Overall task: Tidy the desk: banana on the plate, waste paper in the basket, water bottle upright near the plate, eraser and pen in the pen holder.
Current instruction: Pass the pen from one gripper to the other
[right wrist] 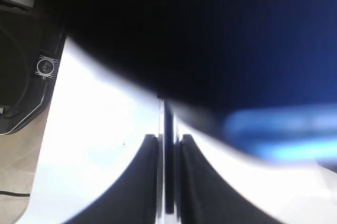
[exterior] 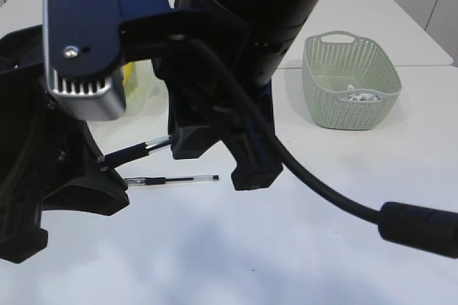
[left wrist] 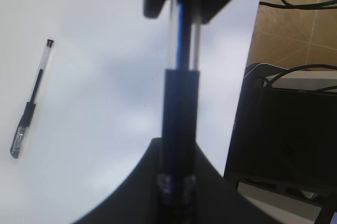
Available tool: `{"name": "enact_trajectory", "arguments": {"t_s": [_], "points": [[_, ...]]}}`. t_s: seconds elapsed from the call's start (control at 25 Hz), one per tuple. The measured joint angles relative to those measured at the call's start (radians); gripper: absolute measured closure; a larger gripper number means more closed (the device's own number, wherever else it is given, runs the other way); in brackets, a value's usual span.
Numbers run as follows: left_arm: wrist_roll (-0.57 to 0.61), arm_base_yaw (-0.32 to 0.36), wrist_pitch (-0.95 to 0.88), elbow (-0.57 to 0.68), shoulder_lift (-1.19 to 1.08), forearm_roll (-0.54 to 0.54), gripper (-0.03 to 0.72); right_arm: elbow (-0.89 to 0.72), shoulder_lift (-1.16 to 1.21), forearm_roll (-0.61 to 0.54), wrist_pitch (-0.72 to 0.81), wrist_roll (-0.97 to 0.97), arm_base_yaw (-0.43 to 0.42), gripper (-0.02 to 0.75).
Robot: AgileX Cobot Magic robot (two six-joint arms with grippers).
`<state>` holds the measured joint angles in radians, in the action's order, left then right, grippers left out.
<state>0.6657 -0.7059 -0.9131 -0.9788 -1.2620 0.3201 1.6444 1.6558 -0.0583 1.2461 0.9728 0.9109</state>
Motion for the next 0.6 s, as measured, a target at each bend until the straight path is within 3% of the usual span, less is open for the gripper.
{"name": "enact_trajectory", "arguments": {"t_s": [0.32,0.6], "points": [[0.000,0.000,0.010,0.000,0.000,0.000,0.613,0.000,0.000,0.000,0.000,0.000,0.000,0.687],[-0.001,0.000,0.010,0.000,0.000,0.002,0.489,0.000,0.000,0.001,-0.004,-0.004,0.000,0.687]]}}
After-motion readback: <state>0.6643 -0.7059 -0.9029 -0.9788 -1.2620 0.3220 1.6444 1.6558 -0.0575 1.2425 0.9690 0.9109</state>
